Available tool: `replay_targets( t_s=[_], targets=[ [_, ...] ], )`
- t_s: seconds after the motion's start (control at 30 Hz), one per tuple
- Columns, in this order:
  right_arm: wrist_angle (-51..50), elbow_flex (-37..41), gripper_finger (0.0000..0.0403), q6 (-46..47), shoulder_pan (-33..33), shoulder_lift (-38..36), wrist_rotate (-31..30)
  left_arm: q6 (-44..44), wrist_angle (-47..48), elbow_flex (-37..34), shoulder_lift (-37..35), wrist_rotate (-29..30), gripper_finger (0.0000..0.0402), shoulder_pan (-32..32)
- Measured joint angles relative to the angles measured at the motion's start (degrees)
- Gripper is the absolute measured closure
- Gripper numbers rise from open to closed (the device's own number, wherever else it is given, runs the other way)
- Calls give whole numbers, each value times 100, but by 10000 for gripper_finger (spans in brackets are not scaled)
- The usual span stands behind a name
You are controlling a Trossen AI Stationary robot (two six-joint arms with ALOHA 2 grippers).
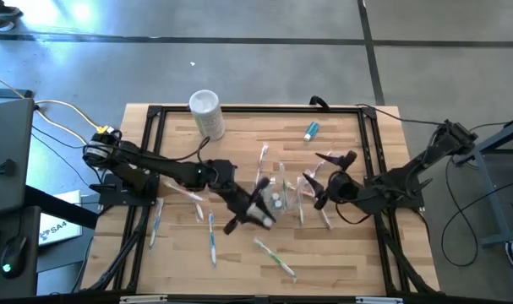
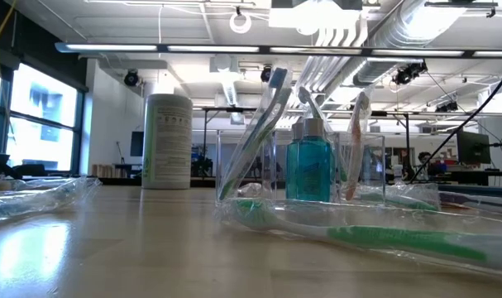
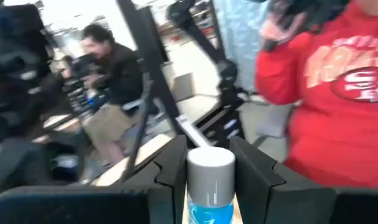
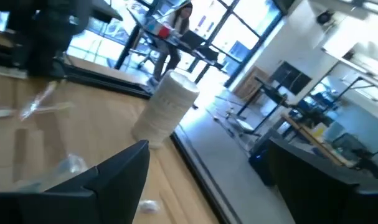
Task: Pick & Place toothbrushing station
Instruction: Put the blue mouthwash into the middle section of the transparent organizer
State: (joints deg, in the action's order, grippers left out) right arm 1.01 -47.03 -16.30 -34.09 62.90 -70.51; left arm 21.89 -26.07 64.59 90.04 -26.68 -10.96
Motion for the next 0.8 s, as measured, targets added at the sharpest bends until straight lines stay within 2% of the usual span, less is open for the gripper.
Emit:
replay_targets(
  t_s=[0.13, 0.33, 0.53, 0.8],
  targets=[
    [-477, 0, 89, 481, -44, 5, 320, -16, -158, -268, 2, 98, 312, 79],
    [-802, 0, 89, 872, -34, 1, 453, -292, -686, -621, 23, -101, 312, 364],
    [-839, 2, 89, 903, -25, 3, 464, -928, -1760, -962, 486, -132, 312, 774],
    [-1013, 7, 89, 1057, -25, 5, 490, -1464, -2724, -1013, 1257, -764, 312, 1076]
  ],
)
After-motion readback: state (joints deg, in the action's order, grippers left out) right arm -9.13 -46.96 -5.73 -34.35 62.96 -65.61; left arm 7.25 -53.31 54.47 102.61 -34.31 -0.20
